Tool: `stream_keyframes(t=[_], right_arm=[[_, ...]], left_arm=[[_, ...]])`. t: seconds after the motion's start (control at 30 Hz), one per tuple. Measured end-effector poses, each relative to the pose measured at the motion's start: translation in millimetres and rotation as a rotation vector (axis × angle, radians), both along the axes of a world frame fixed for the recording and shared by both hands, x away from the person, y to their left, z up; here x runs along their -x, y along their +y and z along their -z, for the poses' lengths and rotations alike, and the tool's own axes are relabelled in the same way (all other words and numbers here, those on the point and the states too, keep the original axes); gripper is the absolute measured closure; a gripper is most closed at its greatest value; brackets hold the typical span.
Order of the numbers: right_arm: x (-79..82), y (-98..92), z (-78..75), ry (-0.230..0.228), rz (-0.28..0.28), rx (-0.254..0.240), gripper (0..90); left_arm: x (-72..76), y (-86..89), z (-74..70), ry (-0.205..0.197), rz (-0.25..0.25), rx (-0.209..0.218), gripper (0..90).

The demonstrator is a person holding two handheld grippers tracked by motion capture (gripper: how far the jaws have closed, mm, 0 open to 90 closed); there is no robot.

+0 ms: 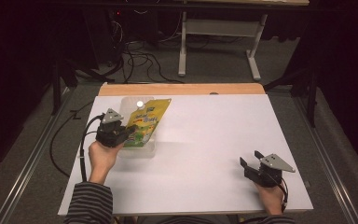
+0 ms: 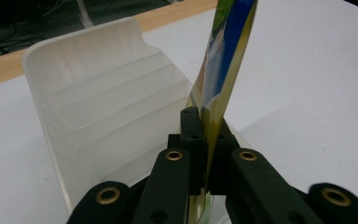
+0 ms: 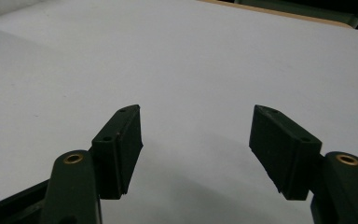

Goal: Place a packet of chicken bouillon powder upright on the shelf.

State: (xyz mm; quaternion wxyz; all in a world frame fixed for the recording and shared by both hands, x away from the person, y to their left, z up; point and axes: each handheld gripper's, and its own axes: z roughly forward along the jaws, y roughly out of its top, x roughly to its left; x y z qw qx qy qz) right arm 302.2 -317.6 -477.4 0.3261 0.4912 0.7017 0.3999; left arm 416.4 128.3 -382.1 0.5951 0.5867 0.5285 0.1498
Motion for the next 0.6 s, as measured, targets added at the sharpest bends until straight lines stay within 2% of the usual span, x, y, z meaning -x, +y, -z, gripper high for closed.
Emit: stream_keyframes(t=[0.2,0.3,0.47,0.6], right_arm=[[0.2,0.0,0.0,-0.003,-0.003,0.001,34.5],[0.2,0.0,0.0,-0.003,-0.004,0.002,34.4],[0.0,0.2,0.1,-0.001,-0.002,0.003,34.5],[-0.4,0.4,0.1,0.000,-0.004,0.005,34.4]], left_arm=[[2.7,0.1,0.1,0.019,0.009,-0.012,89.0],[4.6,-0.1,2.0,-0.008,0.011,-0.021,90.0],[5.2,1.7,5.9,-0.050,-0.005,0.014,90.0],[2.1,2.8,7.7,-0.064,-0.011,0.048,90.0]])
